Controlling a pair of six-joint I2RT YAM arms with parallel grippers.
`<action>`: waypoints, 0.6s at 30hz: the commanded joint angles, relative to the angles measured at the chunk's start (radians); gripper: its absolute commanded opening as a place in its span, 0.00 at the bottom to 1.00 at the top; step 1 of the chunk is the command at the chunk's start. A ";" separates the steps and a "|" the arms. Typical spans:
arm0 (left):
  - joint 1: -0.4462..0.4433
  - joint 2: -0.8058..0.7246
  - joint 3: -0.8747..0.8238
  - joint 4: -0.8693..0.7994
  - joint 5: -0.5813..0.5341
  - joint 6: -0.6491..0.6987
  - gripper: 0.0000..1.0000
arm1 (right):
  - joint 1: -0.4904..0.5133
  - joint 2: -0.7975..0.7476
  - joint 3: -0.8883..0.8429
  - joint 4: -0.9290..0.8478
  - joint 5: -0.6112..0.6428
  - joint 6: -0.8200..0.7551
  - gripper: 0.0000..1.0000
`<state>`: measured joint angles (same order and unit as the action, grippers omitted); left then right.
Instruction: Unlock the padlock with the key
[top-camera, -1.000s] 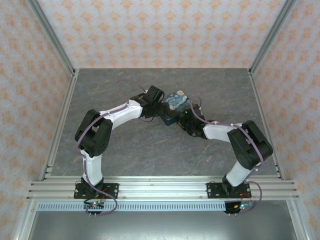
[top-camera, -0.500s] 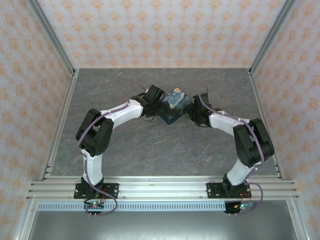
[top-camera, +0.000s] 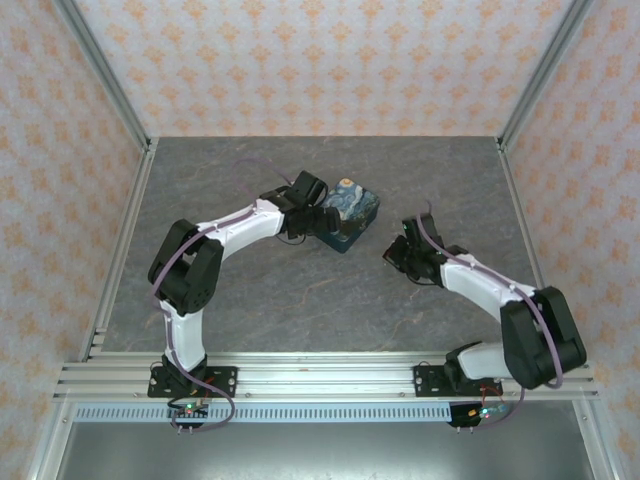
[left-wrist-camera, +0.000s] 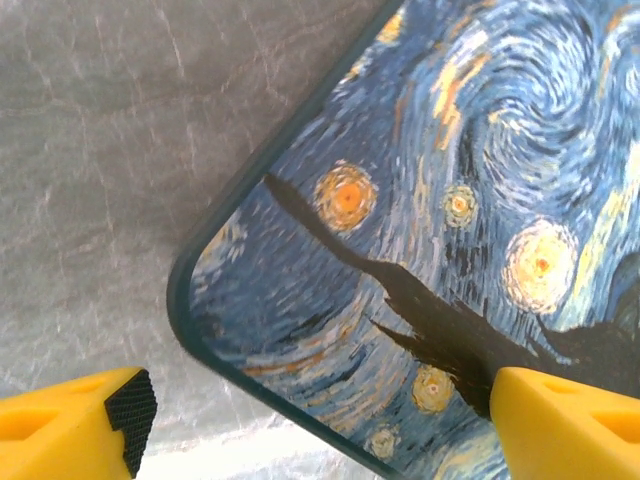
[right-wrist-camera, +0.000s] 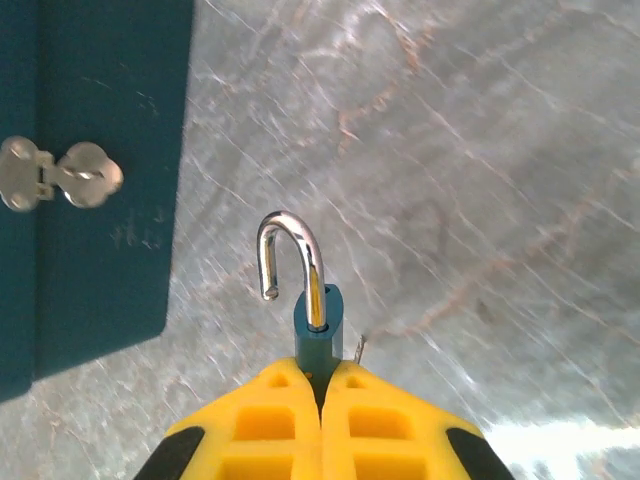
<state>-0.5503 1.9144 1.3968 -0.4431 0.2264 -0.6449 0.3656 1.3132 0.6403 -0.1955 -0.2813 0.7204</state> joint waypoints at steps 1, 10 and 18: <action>-0.008 -0.070 -0.026 -0.111 0.030 0.030 0.89 | 0.001 -0.045 -0.048 -0.053 0.014 0.001 0.02; -0.005 -0.239 -0.060 -0.129 0.030 0.025 0.91 | 0.002 -0.094 -0.087 -0.050 0.024 0.014 0.39; 0.019 -0.402 -0.071 -0.198 -0.053 0.054 0.95 | -0.002 -0.242 -0.005 -0.167 0.073 0.004 0.91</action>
<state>-0.5468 1.5639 1.3380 -0.5735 0.2356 -0.6224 0.3656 1.1141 0.5758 -0.2955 -0.2539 0.7357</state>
